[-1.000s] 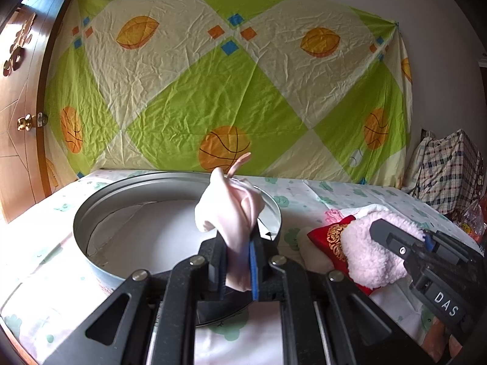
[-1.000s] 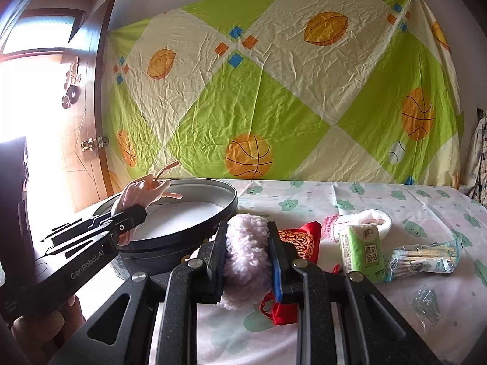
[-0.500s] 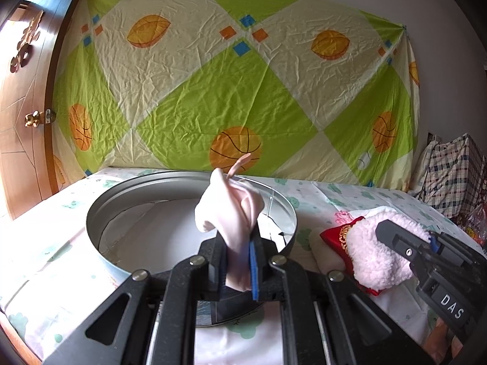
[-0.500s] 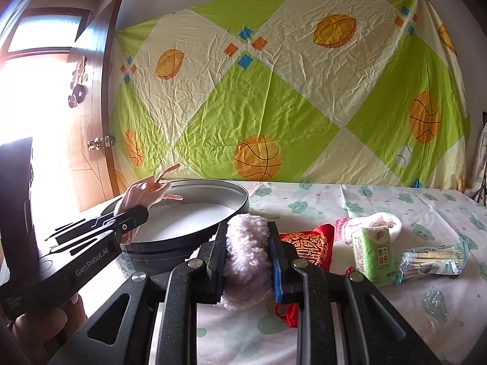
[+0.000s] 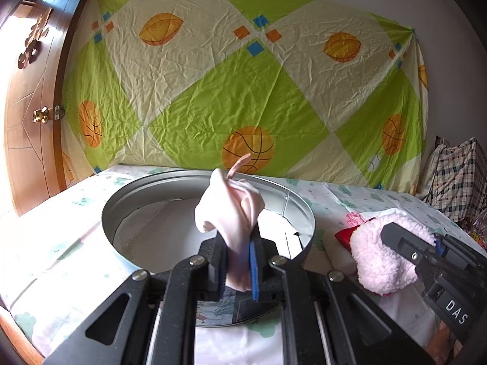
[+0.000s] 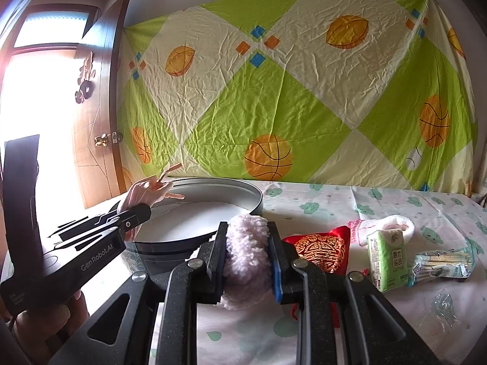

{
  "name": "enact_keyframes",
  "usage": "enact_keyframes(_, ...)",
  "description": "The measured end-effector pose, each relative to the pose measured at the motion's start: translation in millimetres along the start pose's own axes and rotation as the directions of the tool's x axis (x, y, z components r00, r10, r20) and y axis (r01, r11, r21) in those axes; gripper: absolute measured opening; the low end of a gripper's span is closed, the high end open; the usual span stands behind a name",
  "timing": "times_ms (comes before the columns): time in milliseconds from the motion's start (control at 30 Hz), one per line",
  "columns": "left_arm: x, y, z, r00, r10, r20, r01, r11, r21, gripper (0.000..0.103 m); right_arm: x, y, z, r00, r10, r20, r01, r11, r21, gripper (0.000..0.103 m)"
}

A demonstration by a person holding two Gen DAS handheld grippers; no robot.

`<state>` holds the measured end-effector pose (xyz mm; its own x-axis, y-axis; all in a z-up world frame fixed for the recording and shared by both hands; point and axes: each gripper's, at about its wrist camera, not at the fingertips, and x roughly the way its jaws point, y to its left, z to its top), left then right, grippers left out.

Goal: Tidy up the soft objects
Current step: 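Move the pink fuzzy puff over the tin with the right gripper while the left gripper holds the fabric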

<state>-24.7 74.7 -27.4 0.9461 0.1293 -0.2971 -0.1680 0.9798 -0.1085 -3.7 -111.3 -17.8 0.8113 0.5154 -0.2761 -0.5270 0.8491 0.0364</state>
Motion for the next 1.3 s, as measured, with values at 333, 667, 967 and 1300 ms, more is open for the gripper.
enact_keyframes(333, 0, 10, 0, 1.0, 0.016, 0.001, -0.016, 1.0, -0.014, 0.009, 5, 9, 1, 1.0, 0.018, -0.003, -0.018, 1.0, -0.014, 0.025)
enact_keyframes(667, -1, 18, 0, 1.0, 0.024, -0.002, -0.024, 0.999, -0.021, 0.009, 8, 16, 1, 0.999, 0.034, -0.008, -0.034, 0.999, -0.023, 0.025)
enact_keyframes(967, 1, 25, 1, 1.0, 0.028, -0.01, -0.028, 0.999, -0.033, 0.009, 13, 24, 1, 0.999, 0.05, -0.018, -0.051, 0.998, -0.039, 0.025)
enact_keyframes(1300, 4, 30, 2, 0.999, 0.029, -0.03, -0.03, 0.999, -0.022, 0.009, 19, 26, 3, 0.996, 0.081, -0.046, -0.082, 0.996, -0.026, 0.025)
